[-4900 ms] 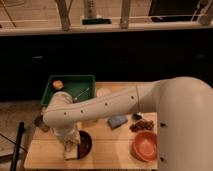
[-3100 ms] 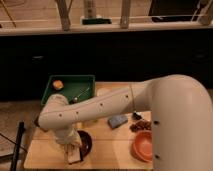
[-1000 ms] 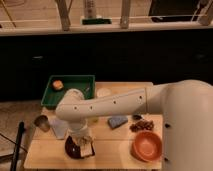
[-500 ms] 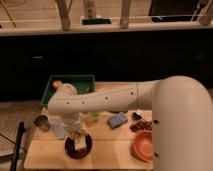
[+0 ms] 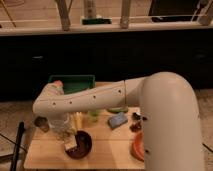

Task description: Wipe purple bowl with eraser

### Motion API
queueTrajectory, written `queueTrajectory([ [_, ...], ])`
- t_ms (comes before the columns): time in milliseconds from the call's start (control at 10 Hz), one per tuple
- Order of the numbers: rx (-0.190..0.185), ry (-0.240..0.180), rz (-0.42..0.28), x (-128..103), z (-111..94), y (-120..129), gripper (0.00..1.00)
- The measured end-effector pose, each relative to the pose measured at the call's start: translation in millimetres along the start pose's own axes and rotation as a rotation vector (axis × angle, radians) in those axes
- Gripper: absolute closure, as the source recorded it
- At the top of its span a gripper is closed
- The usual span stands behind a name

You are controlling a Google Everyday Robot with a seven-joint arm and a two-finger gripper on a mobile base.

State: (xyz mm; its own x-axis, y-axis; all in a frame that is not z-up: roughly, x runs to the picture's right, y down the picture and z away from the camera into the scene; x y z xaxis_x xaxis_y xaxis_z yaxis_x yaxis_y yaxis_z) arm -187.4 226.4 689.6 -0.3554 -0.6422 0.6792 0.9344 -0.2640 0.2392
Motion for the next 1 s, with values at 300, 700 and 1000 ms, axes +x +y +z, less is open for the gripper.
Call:
queueTrajectory([
  [300, 0.007, 0.004, -0.002, 0.9, -0.1, -3.0, 1.0],
  [700, 0.008, 0.004, -0.001, 0.8, -0.1, -2.5, 1.0],
  [1000, 0.006, 0.003, 0.0, 0.7, -0.2, -1.7, 1.0],
])
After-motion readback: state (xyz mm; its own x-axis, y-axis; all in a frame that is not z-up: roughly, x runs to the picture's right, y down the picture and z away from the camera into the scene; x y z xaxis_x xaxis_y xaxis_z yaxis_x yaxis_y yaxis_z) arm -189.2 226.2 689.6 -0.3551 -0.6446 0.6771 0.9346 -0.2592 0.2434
